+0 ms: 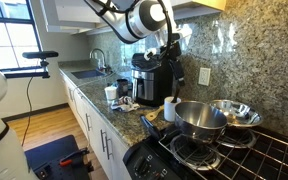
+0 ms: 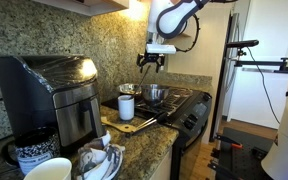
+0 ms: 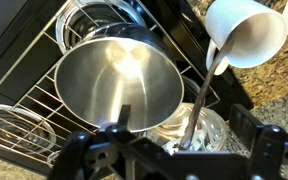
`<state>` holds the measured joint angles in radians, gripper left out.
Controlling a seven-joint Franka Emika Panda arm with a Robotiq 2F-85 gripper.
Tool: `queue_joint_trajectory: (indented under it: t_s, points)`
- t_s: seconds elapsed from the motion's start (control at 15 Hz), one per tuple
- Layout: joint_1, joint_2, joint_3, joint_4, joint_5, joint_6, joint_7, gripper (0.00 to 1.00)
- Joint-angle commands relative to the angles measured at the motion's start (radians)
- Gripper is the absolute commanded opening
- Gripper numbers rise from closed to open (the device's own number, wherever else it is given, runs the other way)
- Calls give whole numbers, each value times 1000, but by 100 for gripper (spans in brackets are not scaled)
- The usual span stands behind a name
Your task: Use the wooden spatula from the white mug to stir the contents in the silver bowl at the front of the stove then place it back in the mug
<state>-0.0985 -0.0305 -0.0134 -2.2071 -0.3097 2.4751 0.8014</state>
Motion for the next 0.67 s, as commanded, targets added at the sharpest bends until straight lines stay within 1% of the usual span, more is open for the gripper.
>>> queue_joint_trajectory:
  t_s: [0.0,0.47,0.53,0.6]
  points:
    - [11,8,-9,22,-31,1,42,100]
    - [13,8,-8,30,-37,-3,48,100]
    - [13,9,-8,30,-38,-3,49,95]
    - [13,9,-8,30,-39,-3,48,74]
